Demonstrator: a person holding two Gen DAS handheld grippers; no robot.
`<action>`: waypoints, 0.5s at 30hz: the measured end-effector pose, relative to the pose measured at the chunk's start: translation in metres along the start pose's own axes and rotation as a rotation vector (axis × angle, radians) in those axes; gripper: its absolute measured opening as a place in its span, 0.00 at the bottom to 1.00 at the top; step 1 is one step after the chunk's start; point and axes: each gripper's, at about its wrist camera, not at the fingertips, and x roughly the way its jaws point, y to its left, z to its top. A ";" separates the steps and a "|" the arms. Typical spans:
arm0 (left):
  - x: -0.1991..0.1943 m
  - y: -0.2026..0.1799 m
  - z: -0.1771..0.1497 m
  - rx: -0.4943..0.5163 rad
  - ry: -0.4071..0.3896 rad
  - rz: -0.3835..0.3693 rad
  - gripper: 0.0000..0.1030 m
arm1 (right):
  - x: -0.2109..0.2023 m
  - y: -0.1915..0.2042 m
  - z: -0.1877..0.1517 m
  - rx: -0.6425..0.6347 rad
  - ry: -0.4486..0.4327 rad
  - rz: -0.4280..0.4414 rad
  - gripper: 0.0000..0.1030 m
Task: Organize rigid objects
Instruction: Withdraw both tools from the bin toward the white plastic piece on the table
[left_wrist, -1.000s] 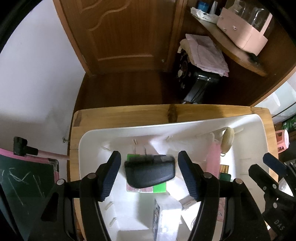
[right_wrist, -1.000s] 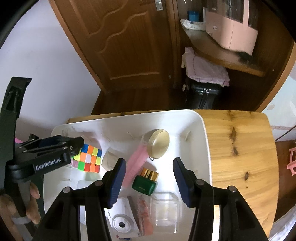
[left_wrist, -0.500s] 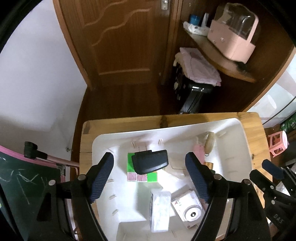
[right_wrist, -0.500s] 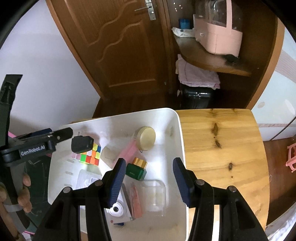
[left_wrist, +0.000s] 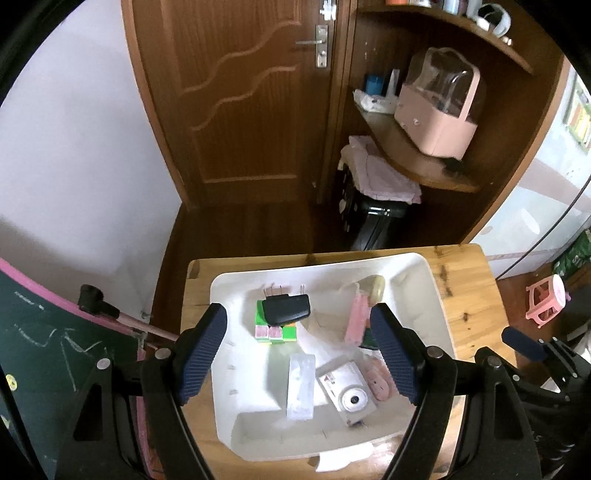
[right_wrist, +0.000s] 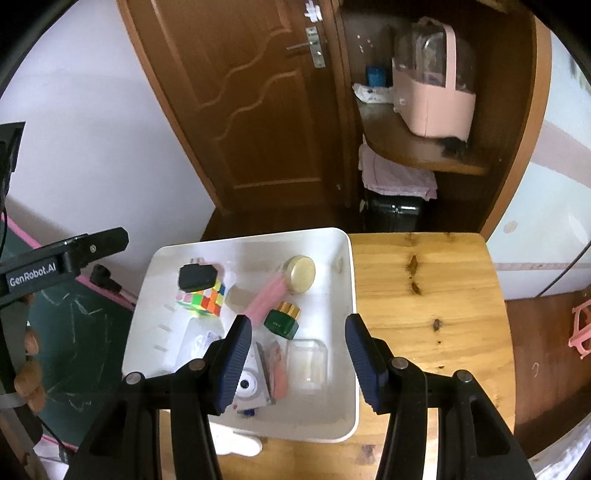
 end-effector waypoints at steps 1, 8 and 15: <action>-0.007 -0.001 -0.002 0.000 -0.006 0.001 0.80 | -0.006 0.001 -0.002 -0.007 -0.007 0.002 0.52; -0.050 -0.002 -0.025 -0.003 -0.049 0.009 0.81 | -0.046 0.007 -0.020 -0.054 -0.044 0.032 0.52; -0.082 -0.004 -0.058 0.014 -0.090 0.029 0.85 | -0.071 0.019 -0.051 -0.121 -0.054 0.080 0.52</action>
